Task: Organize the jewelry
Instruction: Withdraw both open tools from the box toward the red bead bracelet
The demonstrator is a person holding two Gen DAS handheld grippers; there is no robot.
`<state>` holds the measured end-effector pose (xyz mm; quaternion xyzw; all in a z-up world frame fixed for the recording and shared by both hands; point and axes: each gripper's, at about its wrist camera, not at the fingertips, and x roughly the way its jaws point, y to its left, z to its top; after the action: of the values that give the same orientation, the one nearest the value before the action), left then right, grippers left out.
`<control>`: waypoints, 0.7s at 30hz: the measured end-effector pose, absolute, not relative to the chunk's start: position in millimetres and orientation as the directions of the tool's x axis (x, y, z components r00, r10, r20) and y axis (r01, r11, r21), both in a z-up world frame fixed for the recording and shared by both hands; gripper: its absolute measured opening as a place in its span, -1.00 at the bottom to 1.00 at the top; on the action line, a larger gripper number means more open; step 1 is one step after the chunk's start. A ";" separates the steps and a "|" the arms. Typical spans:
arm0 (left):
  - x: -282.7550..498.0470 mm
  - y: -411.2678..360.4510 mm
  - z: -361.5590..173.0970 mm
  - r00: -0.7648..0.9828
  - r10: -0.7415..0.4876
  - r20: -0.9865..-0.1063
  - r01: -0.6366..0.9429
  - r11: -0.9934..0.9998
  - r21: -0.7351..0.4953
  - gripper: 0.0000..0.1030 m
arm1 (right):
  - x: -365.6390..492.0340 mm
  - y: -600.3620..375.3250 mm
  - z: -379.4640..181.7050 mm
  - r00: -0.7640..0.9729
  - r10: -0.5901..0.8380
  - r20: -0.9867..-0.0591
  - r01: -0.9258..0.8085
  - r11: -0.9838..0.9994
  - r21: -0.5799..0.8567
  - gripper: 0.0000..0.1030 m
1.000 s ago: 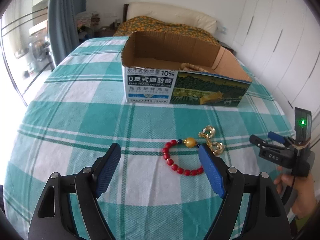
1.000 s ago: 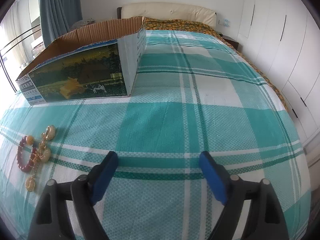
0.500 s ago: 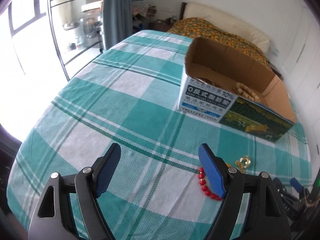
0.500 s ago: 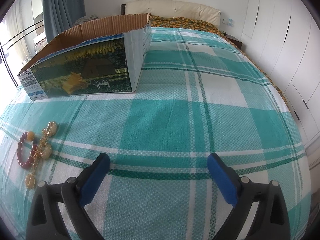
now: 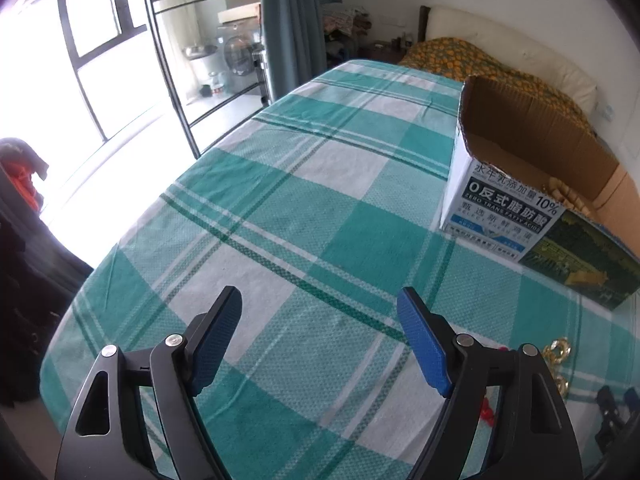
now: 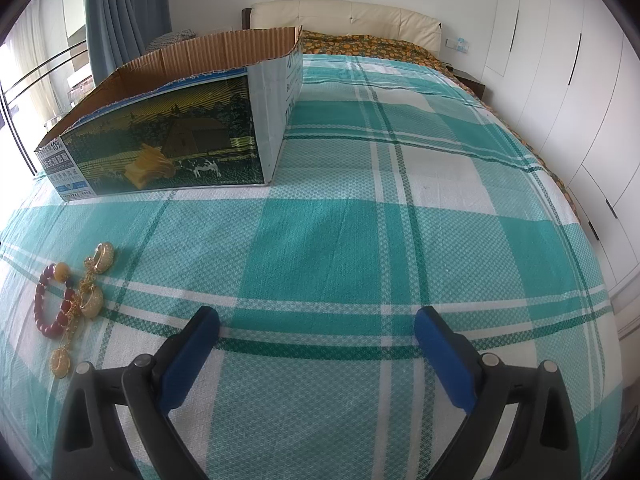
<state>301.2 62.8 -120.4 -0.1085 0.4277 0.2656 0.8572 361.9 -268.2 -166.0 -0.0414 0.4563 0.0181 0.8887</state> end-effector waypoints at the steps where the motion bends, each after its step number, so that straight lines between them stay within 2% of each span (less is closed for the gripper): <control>1: 298.9 64.4 -118.8 0.501 0.353 -0.790 -0.544 0.838 0.030 0.58 | 362.0 -268.6 -166.0 0.583 -0.005 -0.813 -0.070 0.996 -0.057 0.94; 9: 285.4 67.9 -101.3 0.592 0.240 -0.770 -0.488 0.866 -0.106 0.58 | 361.8 -268.4 -166.1 0.583 -0.005 -0.813 -0.070 0.996 -0.057 0.94; 13: 278.6 62.7 -81.6 0.679 0.148 -0.719 -0.395 0.899 -0.188 0.60 | 362.3 -269.1 -166.2 0.583 -0.005 -0.813 -0.070 0.996 -0.057 0.94; 16: 269.7 57.6 -71.6 0.735 0.102 -0.670 -0.323 0.922 -0.214 0.71 | 362.3 -269.1 -166.3 0.583 -0.005 -0.812 -0.071 0.996 -0.057 0.94; 21: 258.8 53.9 -76.6 0.768 0.031 -0.640 -0.234 0.943 -0.235 0.75 | 362.1 -268.8 -166.1 0.583 -0.005 -0.812 -0.071 0.996 -0.057 0.94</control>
<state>258.8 53.9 -76.6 -0.1523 0.3331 0.0712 0.9278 362.1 -268.8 -166.1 -0.0414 0.4563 0.0185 0.8887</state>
